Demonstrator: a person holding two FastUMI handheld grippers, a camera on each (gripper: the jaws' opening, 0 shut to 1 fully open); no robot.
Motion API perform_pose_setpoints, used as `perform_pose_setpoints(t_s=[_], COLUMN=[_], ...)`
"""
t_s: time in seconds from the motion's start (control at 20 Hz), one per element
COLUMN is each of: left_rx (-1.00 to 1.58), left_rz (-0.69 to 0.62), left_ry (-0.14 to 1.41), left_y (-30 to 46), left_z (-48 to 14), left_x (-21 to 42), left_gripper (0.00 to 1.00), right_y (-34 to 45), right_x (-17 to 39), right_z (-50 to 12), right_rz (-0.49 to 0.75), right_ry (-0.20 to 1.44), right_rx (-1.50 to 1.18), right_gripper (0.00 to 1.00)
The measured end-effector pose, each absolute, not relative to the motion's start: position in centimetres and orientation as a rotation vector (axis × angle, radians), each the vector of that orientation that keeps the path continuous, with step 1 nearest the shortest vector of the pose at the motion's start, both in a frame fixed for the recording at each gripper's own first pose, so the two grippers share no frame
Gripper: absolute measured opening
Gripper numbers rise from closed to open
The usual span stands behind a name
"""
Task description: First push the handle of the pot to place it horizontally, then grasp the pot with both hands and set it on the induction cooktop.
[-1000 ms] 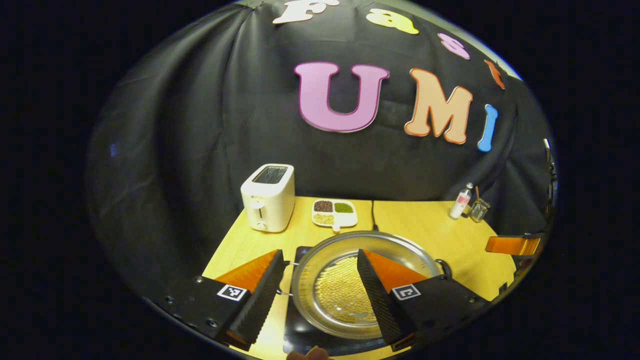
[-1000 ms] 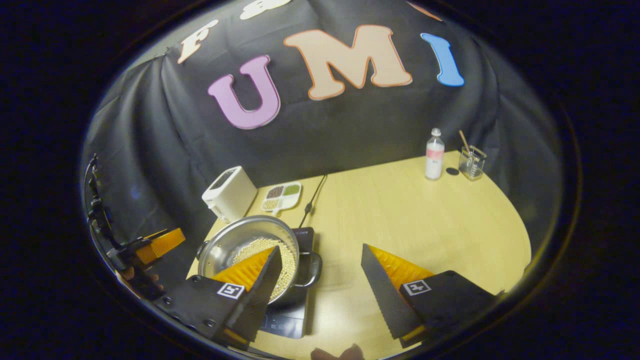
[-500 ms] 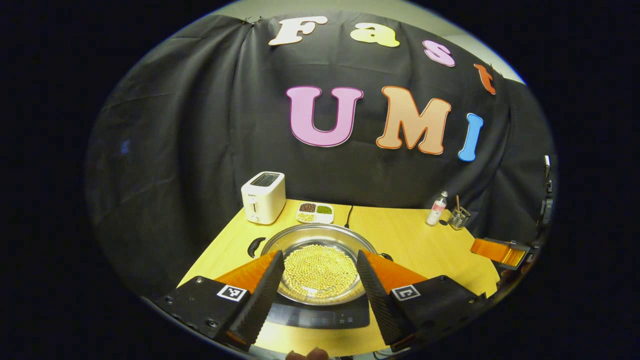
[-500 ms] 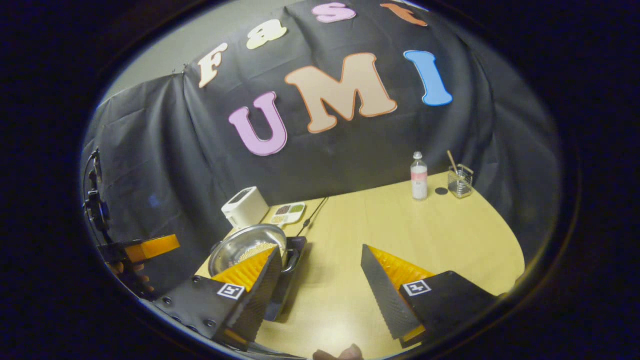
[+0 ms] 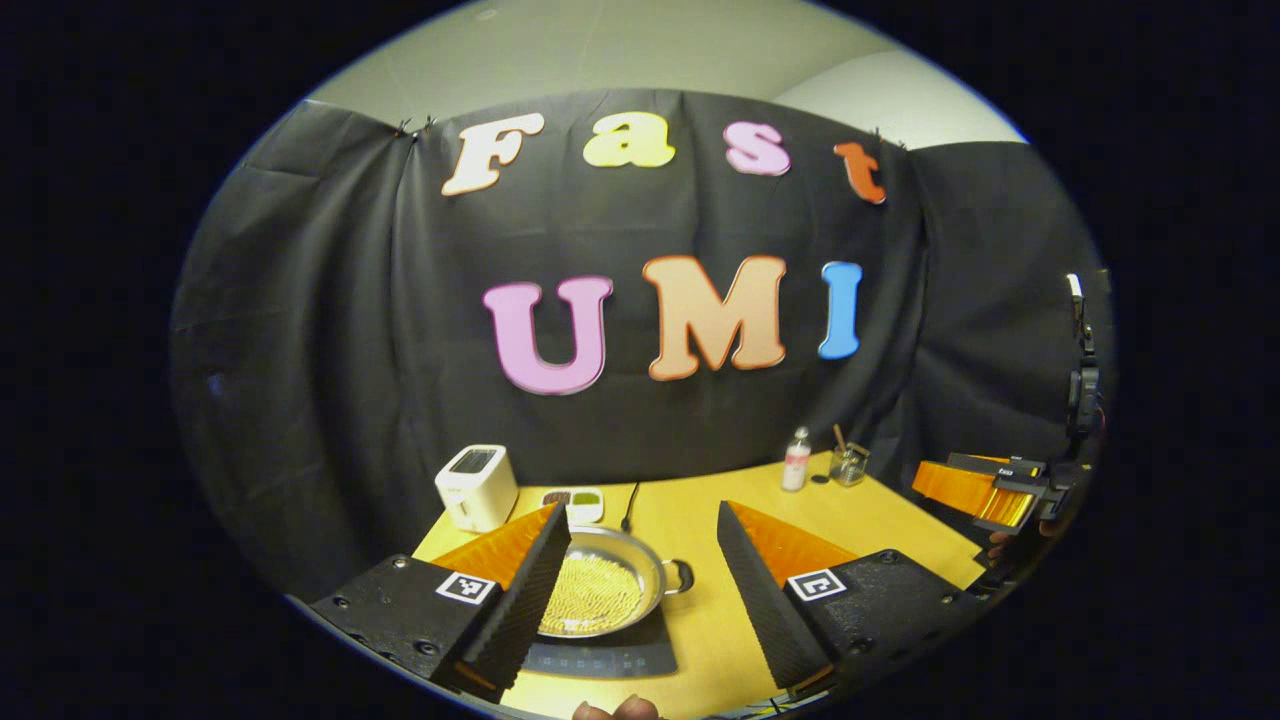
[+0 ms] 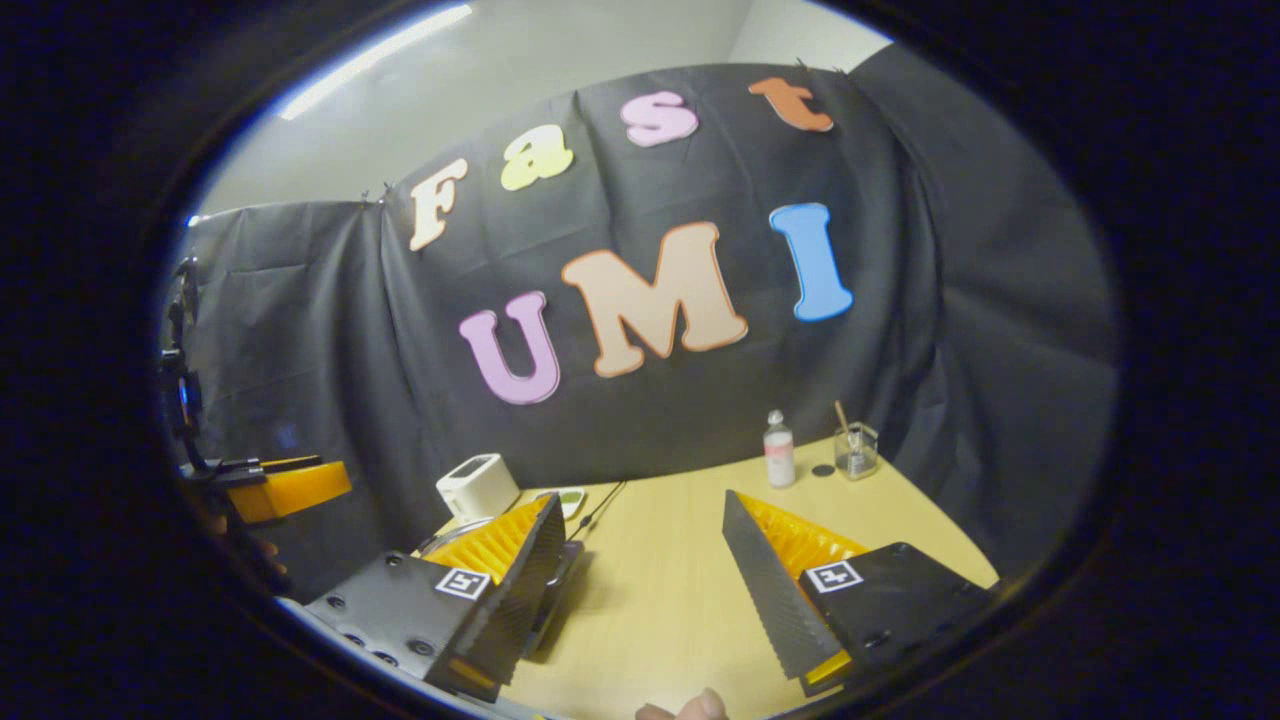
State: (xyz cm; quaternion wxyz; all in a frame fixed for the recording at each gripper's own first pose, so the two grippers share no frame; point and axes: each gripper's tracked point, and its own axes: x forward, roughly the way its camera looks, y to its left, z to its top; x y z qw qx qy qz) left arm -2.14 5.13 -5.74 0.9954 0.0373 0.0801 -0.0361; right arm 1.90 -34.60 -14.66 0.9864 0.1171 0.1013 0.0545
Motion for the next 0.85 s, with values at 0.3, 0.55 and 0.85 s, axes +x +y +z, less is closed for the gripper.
perform_pose_setpoints(t_s=[0.3, 0.55, 0.85], left_rx=[0.058, 0.013, 0.039], left_rz=[-0.069, -0.027, 0.007], left_ry=[0.031, 0.029, 0.03], left_y=[4.9, 5.9, 3.6], left_z=[-2.5, -2.8, -1.5], left_x=[-8.2, -12.6, -13.5], left_gripper=[0.95, 0.93, 0.88], right_y=[-34.6, -34.0, -34.7], right_x=[-4.0, -8.9, -9.8], right_z=[-10.3, -8.7, -5.9], right_rz=[0.093, 0.099, 0.166], right_ry=[0.126, 0.117, 0.079], right_rx=[0.12, 0.095, 0.088], right_gripper=[0.98, 0.98, 0.98])
